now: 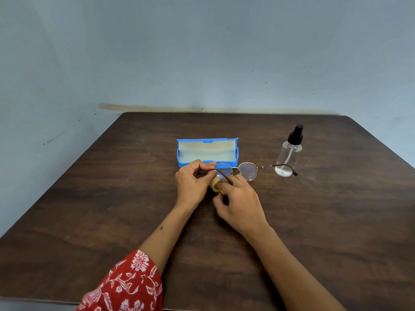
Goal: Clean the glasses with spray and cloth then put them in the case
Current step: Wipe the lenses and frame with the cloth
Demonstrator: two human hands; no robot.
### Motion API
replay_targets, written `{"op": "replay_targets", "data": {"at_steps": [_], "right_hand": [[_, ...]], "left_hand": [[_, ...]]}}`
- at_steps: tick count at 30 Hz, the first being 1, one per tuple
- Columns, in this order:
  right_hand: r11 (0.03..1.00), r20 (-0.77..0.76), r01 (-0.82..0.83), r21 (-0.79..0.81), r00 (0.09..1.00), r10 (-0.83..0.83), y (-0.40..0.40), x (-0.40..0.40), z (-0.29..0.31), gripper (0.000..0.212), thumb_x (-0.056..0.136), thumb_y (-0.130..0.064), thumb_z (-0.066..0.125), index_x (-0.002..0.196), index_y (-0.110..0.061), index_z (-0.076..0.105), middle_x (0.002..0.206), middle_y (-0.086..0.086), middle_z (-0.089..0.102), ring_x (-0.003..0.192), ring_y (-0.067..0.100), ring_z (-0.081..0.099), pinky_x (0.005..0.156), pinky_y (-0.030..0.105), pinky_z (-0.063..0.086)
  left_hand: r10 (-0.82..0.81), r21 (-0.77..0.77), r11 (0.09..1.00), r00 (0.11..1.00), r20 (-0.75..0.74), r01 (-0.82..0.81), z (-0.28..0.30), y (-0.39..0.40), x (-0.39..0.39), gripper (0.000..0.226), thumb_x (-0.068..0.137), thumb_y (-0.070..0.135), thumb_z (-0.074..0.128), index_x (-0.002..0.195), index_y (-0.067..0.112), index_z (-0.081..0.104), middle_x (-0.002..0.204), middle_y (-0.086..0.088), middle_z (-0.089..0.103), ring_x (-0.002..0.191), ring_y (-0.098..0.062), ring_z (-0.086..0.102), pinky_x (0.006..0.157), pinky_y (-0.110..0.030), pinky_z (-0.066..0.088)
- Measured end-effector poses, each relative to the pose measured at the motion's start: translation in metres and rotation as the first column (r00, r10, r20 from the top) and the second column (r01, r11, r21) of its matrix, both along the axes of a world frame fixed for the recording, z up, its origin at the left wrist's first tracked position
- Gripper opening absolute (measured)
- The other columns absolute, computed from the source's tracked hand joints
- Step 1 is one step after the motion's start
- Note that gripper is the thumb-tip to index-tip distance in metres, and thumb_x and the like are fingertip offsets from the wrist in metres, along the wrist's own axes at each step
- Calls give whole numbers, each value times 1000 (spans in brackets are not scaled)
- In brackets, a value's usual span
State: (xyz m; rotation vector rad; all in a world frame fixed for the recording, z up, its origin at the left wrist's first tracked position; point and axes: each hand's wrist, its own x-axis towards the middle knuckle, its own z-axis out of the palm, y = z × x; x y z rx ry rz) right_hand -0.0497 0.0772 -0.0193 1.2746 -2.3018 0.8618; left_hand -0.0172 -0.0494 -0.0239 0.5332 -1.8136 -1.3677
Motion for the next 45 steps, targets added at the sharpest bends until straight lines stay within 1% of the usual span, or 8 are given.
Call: {"op": "replay_targets", "data": {"at_steps": [7, 13, 17, 21, 28, 34, 40, 45], "right_hand": [[868, 171, 196, -456, 977, -131, 4, -14, -1, 29, 75, 6, 66, 103, -2, 68, 102, 9, 66, 96, 21, 57, 87, 19, 42], [950, 9, 128, -285, 991, -131, -2, -13, -2, 34, 74, 13, 64, 107, 6, 65, 107, 19, 64, 106, 23, 50, 90, 27, 42], [992, -95, 73, -99, 992, -82, -3, -9, 2, 34, 80, -3, 44, 102, 5, 68, 102, 14, 68, 100, 28, 62, 78, 33, 56], [999, -158, 47, 6, 986, -45, -2, -8, 0, 29, 68, 4, 62, 96, 1, 70, 94, 9, 69, 91, 29, 64, 77, 31, 55], [985, -188, 162, -62, 967, -171, -1, -15, 2, 31, 68, 8, 71, 99, 6, 69, 94, 14, 69, 90, 29, 66, 77, 32, 56], [998, -201, 62, 31, 978, -55, -3, -6, 2, 35, 76, -7, 40, 91, -1, 71, 90, 9, 69, 89, 28, 63, 81, 34, 53], [988, -168, 145, -53, 974, -152, -3, -12, 2, 25, 72, 4, 69, 98, 5, 69, 93, 14, 69, 89, 30, 65, 76, 34, 56], [995, -210, 101, -18, 972, -103, -5, -8, 2, 35, 79, -4, 41, 97, 4, 70, 94, 13, 69, 90, 30, 64, 79, 35, 55]], "left_hand": [[1, -17, 1000, 1000, -13, -1, 2, 3, 1, 29, 72, -4, 73, 63, 22, 64, 78, 4, 72, 80, -6, 70, 77, -21, 55], [-7, -15, 1000, 1000, -7, 7, 4, 5, 2, 32, 72, -7, 72, 62, 23, 62, 79, -3, 73, 82, -12, 70, 79, -26, 55], [-39, -2, 999, 999, -16, 39, 5, 6, 2, 19, 71, -7, 75, 67, 10, 66, 82, -9, 73, 81, -13, 70, 77, -22, 55], [-39, -6, 999, 999, -6, 39, 5, 6, 2, 9, 72, -9, 72, 79, -5, 69, 87, -13, 73, 83, -14, 70, 80, -23, 55], [-58, -9, 998, 998, -9, 58, 5, 8, 1, 7, 73, -10, 71, 77, -5, 68, 86, -11, 73, 84, -15, 71, 81, -27, 56], [-48, 25, 999, 999, -8, 48, 4, 7, 1, 9, 72, -11, 70, 77, -5, 67, 86, -10, 72, 83, -13, 70, 83, -28, 55], [-62, 8, 998, 998, -11, 62, 5, 8, 2, 7, 73, -9, 71, 78, -6, 68, 86, -8, 72, 84, -13, 70, 82, -27, 56], [-59, 11, 998, 998, -18, 59, 6, 8, 2, 8, 72, -9, 73, 78, -7, 68, 86, -12, 73, 84, -16, 70, 83, -28, 56]]}}
